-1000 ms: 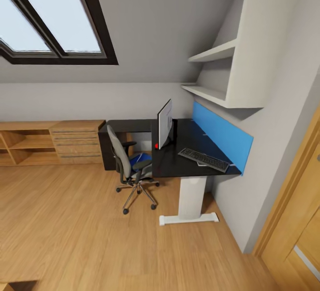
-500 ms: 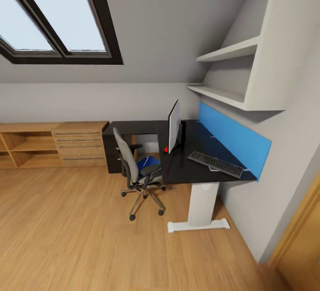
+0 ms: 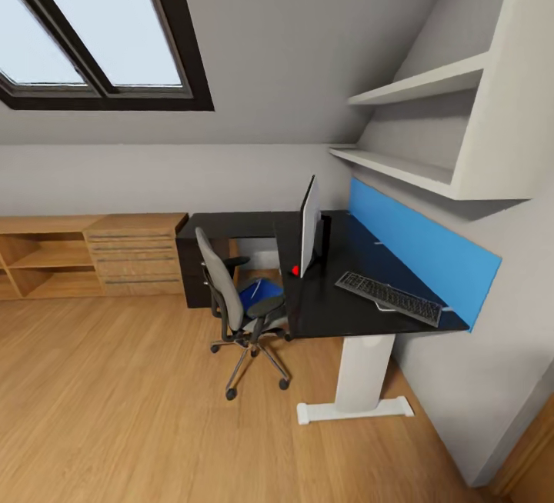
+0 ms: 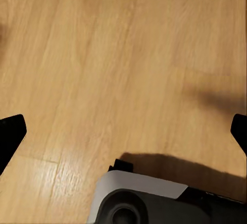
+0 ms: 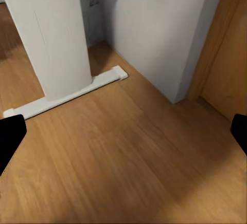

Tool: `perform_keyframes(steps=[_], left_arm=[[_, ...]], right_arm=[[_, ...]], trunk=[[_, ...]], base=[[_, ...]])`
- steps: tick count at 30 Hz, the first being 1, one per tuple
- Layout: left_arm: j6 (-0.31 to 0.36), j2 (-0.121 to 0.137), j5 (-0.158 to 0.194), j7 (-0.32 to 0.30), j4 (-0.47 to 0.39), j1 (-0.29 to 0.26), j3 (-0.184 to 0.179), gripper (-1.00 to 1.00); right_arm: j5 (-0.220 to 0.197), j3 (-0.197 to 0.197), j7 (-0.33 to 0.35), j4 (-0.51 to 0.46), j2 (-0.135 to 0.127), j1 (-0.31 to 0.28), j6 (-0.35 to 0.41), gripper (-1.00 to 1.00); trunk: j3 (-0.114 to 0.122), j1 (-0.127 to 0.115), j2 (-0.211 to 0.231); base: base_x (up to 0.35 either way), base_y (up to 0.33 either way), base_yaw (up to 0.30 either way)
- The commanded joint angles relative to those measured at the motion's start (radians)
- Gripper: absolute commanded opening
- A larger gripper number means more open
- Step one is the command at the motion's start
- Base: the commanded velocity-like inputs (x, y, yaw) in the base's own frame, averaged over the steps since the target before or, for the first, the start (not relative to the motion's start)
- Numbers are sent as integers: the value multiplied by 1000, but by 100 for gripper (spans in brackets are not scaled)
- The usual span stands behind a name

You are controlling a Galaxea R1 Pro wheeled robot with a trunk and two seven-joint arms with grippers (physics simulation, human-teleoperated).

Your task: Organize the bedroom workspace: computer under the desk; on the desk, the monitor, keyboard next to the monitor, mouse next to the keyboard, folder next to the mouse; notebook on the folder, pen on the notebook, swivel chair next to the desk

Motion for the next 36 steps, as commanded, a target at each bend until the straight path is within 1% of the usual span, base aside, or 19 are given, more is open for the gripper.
perform_keyframes(steps=[1,8,16,17,20,22,25,36], left_arm=[[-19,0,3,1,0,0,-1,100],[-27,1,3,1,0,0,0,100],[-22,0,3,1,0,0,0,100],[-20,-1,3,1,3,0,-1,100],[-18,0,3,-2,25,0,-2,100],[-18,0,3,-4,29,0,-2,100],[-18,0,3,-5,31,-1,-2,100],[-19,0,3,-6,32,0,-2,100]], right_arm=[[12,-6,-10,2,4,0,-1,100],[15,-4,-10,7,16,0,-1,100],[15,-1,-12,10,18,0,3,100],[15,-1,-12,10,19,0,18,100],[16,1,-10,8,20,0,93,100],[16,1,-9,8,19,0,120,100],[17,1,-8,7,19,0,137,100],[17,1,-7,7,20,0,144,100]], trunk=[[-1,1,-1],[-1,1,-1],[-1,1,-1],[-1,1,-1],[-1,1,-1],[-1,1,-1],[-1,1,-1],[-1,1,-1]], base=[[330,72,0],[330,50,0],[331,3,0],[331,0,0],[318,88,0],[264,206,0],[185,270,0],[47,315,0]])
